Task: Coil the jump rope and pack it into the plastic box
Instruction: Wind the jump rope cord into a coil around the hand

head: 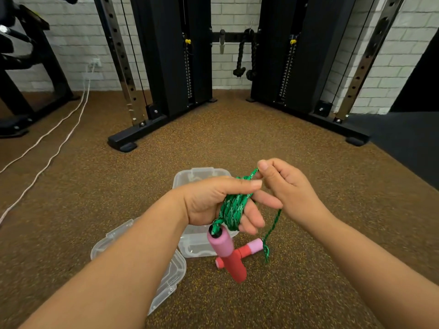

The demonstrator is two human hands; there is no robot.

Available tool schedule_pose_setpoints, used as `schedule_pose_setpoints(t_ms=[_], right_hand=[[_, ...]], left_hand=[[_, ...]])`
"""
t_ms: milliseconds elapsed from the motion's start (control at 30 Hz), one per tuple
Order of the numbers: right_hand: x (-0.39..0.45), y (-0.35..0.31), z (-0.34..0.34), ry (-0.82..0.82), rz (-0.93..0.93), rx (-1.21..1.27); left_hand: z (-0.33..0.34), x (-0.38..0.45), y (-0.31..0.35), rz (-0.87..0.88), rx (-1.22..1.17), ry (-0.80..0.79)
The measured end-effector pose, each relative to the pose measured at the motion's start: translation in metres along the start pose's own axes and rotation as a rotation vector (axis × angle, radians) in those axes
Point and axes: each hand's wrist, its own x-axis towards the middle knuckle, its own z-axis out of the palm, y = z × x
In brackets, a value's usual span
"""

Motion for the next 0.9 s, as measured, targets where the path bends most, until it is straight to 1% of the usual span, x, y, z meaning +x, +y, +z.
schedule_pose_setpoints(t_ms=[67, 100, 167, 233, 333, 400, 467, 567, 633, 700, 767, 900], right_hand=[[-0.003, 0.013, 0.008, -0.010, 0.083, 0.143], [-0.005, 0.019, 0.013, -0.026, 0.116, 0.166], [-0.014, 0.029, 0.021, -0.078, 0.159, 0.113], [-0.026, 0.037, 0.026, -0.135, 0.166, -0.024], [-0.042, 0.038, 0.032, -0.229, 0.145, -0.181], [-0.051, 0.035, 0.034, -0.324, 0.091, -0.301], [-0.055, 0.026, 0.034, -0.382, 0.014, -0.409], [-0.053, 0.005, 0.029, -0.377, -0.089, -0.395], [-0.047, -0.008, 0.025, -0.348, -0.134, -0.339], [-0.041, -0.019, 0.021, -0.309, -0.144, -0.255], [-0.034, -0.023, 0.017, -0.275, -0.130, -0.175], [-0.024, -0.025, 0.012, -0.264, -0.079, -0.018]], left_hand=[[0.002, 0.002, 0.000, 0.082, -0.089, 0.067], [0.001, 0.004, 0.001, 0.133, -0.142, 0.111], [-0.001, 0.006, 0.003, 0.222, -0.258, 0.192], [-0.004, 0.009, 0.004, 0.289, -0.337, 0.265], [-0.009, 0.013, 0.006, 0.356, -0.413, 0.389], [-0.014, 0.017, 0.007, 0.366, -0.451, 0.513], [-0.020, 0.020, 0.005, 0.351, -0.420, 0.632], [-0.023, 0.024, 0.001, 0.284, -0.294, 0.723], [-0.021, 0.026, 0.000, 0.227, -0.247, 0.735], [-0.019, 0.025, 0.001, 0.171, -0.258, 0.695], [-0.015, 0.023, 0.004, 0.109, -0.235, 0.615], [-0.006, 0.016, 0.005, 0.012, -0.054, 0.399]])
